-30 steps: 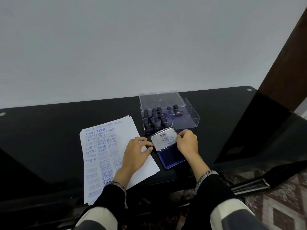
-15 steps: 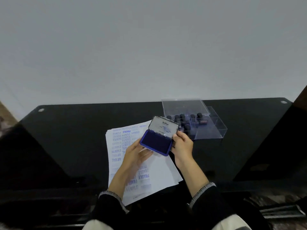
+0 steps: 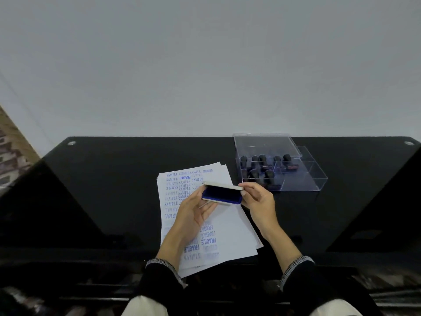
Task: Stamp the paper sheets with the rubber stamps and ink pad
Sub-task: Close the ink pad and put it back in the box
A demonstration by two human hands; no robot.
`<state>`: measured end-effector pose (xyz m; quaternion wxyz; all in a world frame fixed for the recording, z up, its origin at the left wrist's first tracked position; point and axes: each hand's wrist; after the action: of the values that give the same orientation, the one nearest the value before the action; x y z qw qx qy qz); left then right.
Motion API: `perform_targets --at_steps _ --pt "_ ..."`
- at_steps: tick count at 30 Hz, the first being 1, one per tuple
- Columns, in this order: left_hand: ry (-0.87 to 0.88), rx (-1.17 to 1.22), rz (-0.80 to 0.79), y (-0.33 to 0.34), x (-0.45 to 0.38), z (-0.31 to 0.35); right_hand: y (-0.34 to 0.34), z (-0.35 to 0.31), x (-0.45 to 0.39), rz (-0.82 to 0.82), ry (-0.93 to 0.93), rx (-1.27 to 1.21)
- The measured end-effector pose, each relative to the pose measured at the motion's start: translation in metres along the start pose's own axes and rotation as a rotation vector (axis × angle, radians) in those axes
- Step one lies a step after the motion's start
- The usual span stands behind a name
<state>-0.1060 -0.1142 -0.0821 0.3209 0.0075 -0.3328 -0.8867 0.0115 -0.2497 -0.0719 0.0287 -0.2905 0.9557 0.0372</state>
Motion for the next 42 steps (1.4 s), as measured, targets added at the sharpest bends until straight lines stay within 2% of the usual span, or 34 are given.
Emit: perform_targets --at_steps 4,8,11,15,18,23,25,29,34,38,42 --pt "-0.034 0.022 0.036 0.003 0.002 0.000 0.001 0.006 -0.001 0.023 0.020 0.044" --pt "-0.074 0.075 0.084 0.008 0.004 0.003 0.005 0.004 -0.001 0.079 0.146 -0.148" --pt "-0.030 -0.027 0.080 0.010 0.003 0.001 0.007 0.000 -0.002 0.132 0.237 -0.288" --pt "-0.006 -0.133 0.079 0.011 0.001 -0.003 0.014 0.001 -0.001 0.101 0.416 -0.225" --pt "-0.018 -0.161 0.100 0.012 0.001 -0.003 0.016 0.001 0.003 0.103 0.398 -0.156" --pt "0.047 -0.220 0.046 0.028 0.005 -0.004 0.009 -0.003 0.008 0.218 0.258 -0.085" --pt "0.124 -0.331 -0.020 0.046 0.003 -0.002 -0.002 -0.017 0.006 0.272 0.159 -0.121" --pt "0.312 -0.868 -0.130 0.073 -0.011 -0.009 -0.049 -0.050 -0.011 0.461 0.029 -0.155" --pt "0.408 -1.425 -0.137 0.064 -0.029 -0.044 -0.115 -0.063 -0.027 0.648 -0.036 0.070" --pt "0.523 -1.508 -0.125 0.056 -0.035 -0.059 -0.141 -0.060 -0.041 0.675 -0.043 0.228" --pt "0.533 -1.517 -0.119 0.055 -0.036 -0.061 -0.144 -0.059 -0.056 0.631 -0.052 0.386"
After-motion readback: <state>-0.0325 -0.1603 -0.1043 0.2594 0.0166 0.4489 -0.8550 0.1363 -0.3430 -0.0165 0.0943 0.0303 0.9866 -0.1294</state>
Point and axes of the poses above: each hand's wrist, its own x-axis away from the middle knuckle, its own y-axis out of the palm, z = x × y, and after that the axes turned 1 degree about y, right-handed
